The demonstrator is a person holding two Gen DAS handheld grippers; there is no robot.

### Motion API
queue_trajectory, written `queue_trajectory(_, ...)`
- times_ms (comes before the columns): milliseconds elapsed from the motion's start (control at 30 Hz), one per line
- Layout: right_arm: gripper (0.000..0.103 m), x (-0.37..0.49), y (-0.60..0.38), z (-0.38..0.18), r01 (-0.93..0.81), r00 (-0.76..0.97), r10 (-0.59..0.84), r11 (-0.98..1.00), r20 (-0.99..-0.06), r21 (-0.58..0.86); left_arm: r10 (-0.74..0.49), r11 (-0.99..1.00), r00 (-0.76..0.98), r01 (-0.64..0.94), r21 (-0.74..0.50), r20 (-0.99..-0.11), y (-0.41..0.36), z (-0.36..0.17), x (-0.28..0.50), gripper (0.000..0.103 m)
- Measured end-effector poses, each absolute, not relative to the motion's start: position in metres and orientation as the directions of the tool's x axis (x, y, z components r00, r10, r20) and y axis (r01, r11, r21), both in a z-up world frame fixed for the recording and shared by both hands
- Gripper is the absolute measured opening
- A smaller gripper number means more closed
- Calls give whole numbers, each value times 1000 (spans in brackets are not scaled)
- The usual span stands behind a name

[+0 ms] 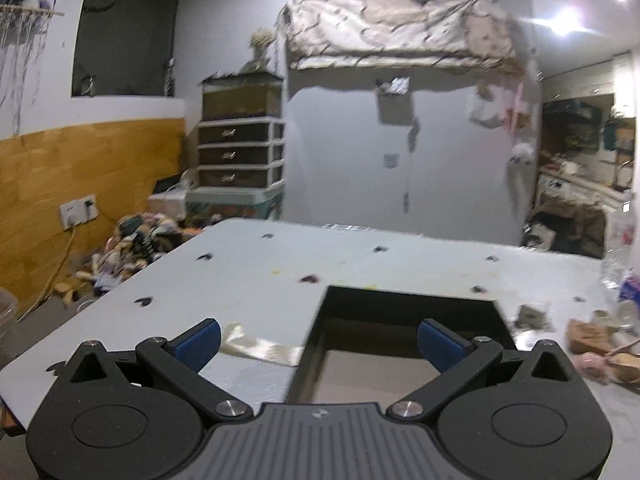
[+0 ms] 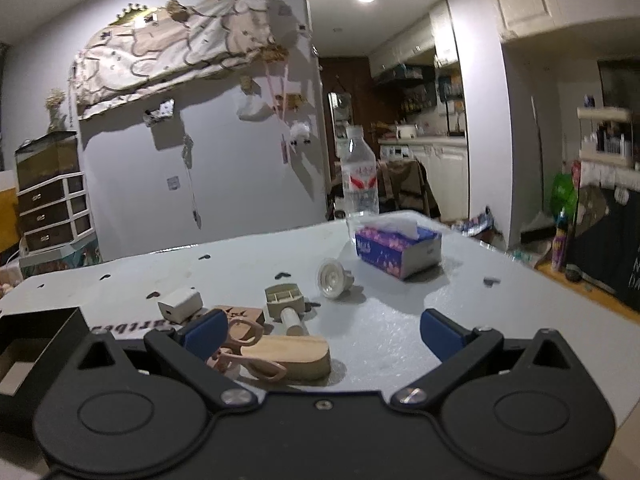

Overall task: Organize rigid objects
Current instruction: 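Move the left tool over the black box while the right tool grasps the pink eyelash curler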

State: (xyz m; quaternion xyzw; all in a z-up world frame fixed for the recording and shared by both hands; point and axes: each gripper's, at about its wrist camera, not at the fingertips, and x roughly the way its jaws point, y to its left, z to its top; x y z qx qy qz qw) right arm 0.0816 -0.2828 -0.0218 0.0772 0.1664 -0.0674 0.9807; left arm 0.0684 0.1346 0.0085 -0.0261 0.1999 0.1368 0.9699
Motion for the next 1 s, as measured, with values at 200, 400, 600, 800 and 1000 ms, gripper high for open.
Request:
queue_trajectory(200,103,114,-274,-34,111,914,-32,979,-405,172,215,966,864,-258,-33,-456,159,-2,87,103)
queue_trajectory(400,98,148,-259,-43,78,890,48,964,-453,254,179,977,845,-211,-6,-504,158,-11,107,87)
queue_trajectory(600,91,176,-252,-50,90,865,79,947,-496,307,142,984,804,-179,-6,-578,162,-24,127,64)
queue_trajectory(800,74,187,-253,-55,109,844,108,924,-525,365,127,982,763,-185,-26,-634,166,-35,141,46)
queue_trajectory(1000,53,191,-258,-58,142,834,123,895,-539,423,121,979,745,-197,-43,-656,166,-39,147,25)
